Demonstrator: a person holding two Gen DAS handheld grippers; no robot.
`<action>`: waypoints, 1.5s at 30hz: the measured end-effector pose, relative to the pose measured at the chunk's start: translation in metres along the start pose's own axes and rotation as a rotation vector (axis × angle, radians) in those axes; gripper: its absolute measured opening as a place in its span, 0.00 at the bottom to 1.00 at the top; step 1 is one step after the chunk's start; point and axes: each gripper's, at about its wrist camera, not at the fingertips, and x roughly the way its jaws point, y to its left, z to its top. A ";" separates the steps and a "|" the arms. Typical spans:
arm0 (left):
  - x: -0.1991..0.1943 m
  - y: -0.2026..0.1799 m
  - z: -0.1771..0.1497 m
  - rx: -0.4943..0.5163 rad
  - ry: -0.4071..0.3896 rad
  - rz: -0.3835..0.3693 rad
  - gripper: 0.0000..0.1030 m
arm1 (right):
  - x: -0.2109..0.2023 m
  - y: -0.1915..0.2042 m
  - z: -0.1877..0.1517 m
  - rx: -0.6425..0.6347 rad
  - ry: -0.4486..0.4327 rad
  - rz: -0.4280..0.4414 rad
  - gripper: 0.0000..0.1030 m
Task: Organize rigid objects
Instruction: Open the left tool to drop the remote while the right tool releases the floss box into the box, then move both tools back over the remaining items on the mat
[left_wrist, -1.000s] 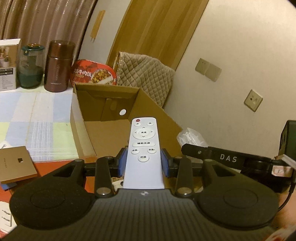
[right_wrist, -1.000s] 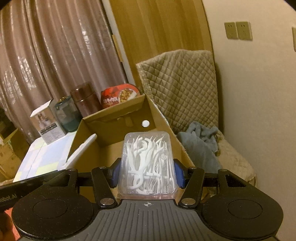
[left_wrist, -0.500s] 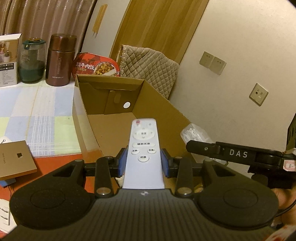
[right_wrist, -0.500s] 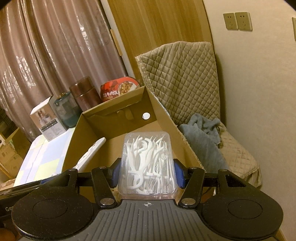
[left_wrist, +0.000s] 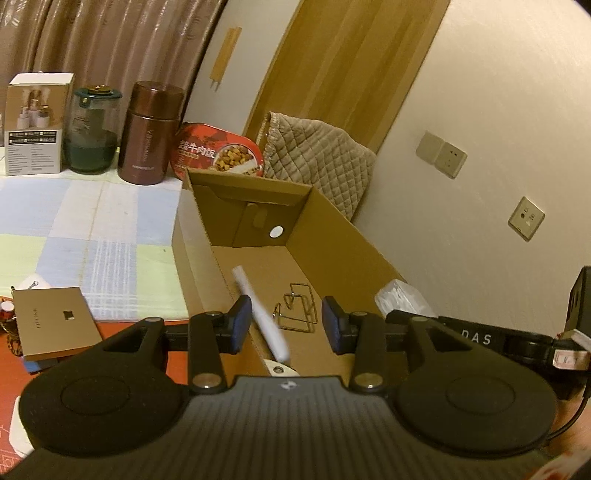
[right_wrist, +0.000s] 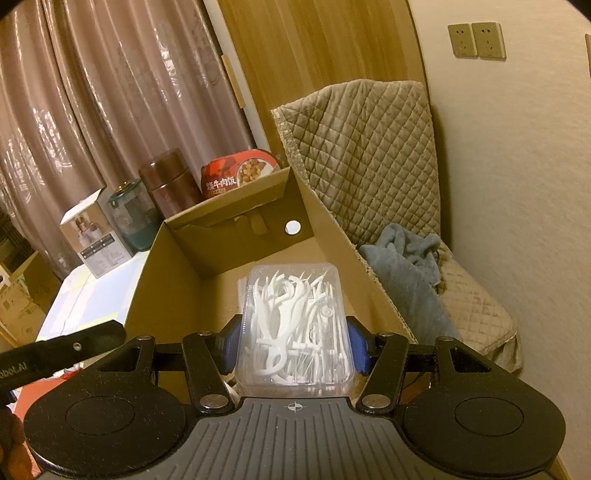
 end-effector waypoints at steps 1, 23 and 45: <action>-0.001 0.001 0.000 -0.002 -0.001 0.002 0.35 | 0.000 0.000 0.000 -0.001 -0.001 -0.001 0.52; -0.010 0.004 0.001 0.011 -0.029 0.051 0.47 | -0.012 0.002 0.007 0.004 -0.113 0.008 0.71; -0.096 0.080 0.010 -0.008 -0.126 0.286 0.68 | -0.048 0.064 -0.010 -0.110 -0.270 0.114 0.74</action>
